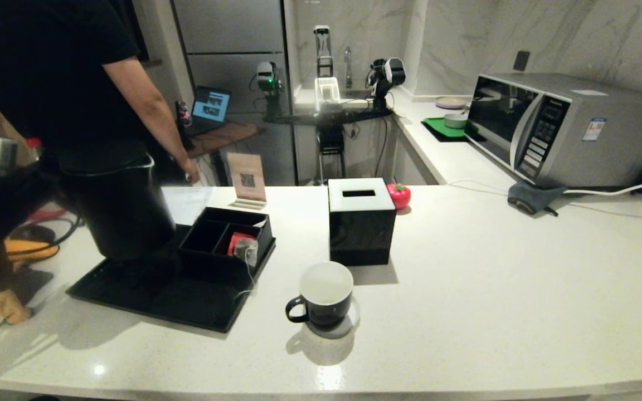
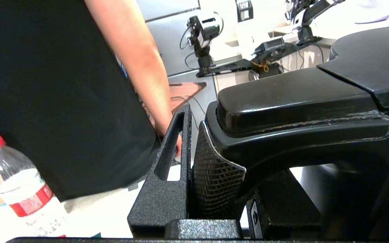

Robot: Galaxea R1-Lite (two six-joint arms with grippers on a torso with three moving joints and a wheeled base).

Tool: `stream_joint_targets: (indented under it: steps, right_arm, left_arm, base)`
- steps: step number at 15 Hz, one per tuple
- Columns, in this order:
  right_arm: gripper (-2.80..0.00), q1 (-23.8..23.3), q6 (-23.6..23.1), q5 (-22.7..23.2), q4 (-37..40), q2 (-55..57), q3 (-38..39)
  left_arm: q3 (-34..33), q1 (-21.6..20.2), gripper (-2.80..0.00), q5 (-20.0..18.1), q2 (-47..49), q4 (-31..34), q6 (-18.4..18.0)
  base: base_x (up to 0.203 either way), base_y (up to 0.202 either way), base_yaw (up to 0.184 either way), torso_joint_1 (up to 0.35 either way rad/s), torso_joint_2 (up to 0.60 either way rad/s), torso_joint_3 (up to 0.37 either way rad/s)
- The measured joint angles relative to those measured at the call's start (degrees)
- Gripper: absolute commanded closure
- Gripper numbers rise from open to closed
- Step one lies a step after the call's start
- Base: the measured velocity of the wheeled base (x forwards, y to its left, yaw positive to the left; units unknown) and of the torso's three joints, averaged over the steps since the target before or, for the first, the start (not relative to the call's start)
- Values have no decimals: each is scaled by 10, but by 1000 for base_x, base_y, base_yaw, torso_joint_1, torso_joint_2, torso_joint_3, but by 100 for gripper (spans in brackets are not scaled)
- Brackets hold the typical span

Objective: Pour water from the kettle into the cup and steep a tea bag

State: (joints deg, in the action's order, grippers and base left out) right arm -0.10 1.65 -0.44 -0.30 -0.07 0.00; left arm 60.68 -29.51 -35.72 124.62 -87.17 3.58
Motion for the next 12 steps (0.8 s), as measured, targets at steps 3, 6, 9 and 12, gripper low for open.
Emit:
stream_joint_targets:
  steps: [3,6,9,12]
  right_arm:
    - [0,0,0,0,0,0,0]
    - [0,0,0,0,0,0,0]
    - [0,0,0,0,0,0,0]
    - [0,0,0,0,0,0,0]
  left_arm:
    - [-21,13,0,0,-32,-1,0]
    - [-45,32,0,1,-62,0,-1]
    - [-74,62,0,1,-90,0,-2]
    - [-100,93,0,2,-115,0,-3]
  base:
    - [0,0,0,0,0,0]
    - [0,0,0,0,0,0]
    - [0,0,0,0,0,0]
    - [0,0,0,0,0,0]
